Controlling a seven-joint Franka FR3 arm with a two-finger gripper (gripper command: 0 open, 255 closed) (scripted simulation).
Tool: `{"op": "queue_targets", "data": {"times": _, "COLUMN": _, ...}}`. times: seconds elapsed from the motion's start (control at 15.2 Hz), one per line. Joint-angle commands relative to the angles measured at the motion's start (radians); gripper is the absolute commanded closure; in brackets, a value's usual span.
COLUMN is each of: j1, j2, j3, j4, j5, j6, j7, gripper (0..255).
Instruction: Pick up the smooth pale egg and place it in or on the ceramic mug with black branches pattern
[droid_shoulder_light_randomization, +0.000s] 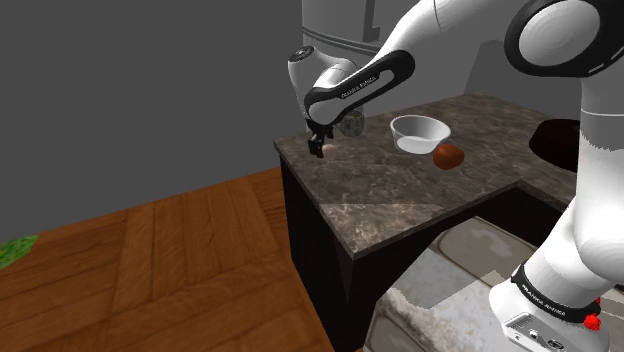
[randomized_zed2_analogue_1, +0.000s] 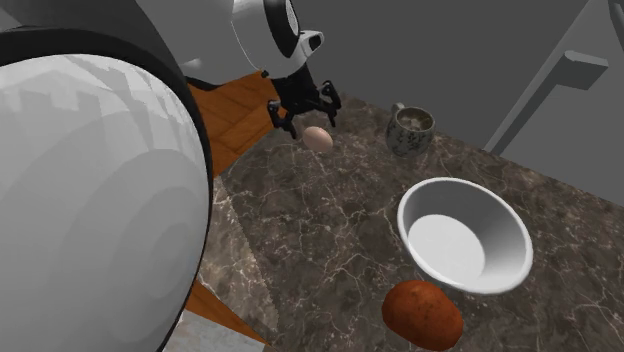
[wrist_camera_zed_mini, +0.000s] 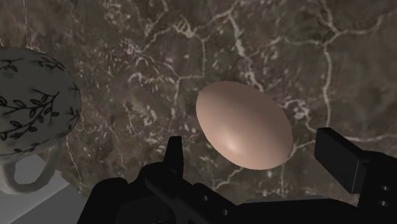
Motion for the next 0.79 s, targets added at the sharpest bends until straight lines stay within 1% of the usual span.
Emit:
{"op": "queue_targets", "data": {"times": 0.0, "j1": -0.002, "j2": 0.012, "j3": -0.003, "j4": -0.010, "j5": -0.006, "j6": 0.022, "j7": 0.005, "gripper": 0}}
{"op": "queue_targets", "data": {"times": 0.13, "j1": -0.007, "j2": 0.028, "j3": -0.008, "j4": -0.019, "j5": -0.012, "j6": 0.048, "j7": 0.009, "gripper": 0}}
{"op": "queue_targets", "data": {"times": 0.66, "j1": -0.007, "j2": 0.028, "j3": -0.008, "j4": -0.019, "j5": -0.012, "j6": 0.048, "j7": 0.009, "gripper": 0}}
{"op": "queue_targets", "data": {"times": 0.73, "j1": -0.007, "j2": 0.028, "j3": -0.008, "j4": -0.019, "j5": -0.012, "j6": 0.048, "j7": 0.009, "gripper": 255}}
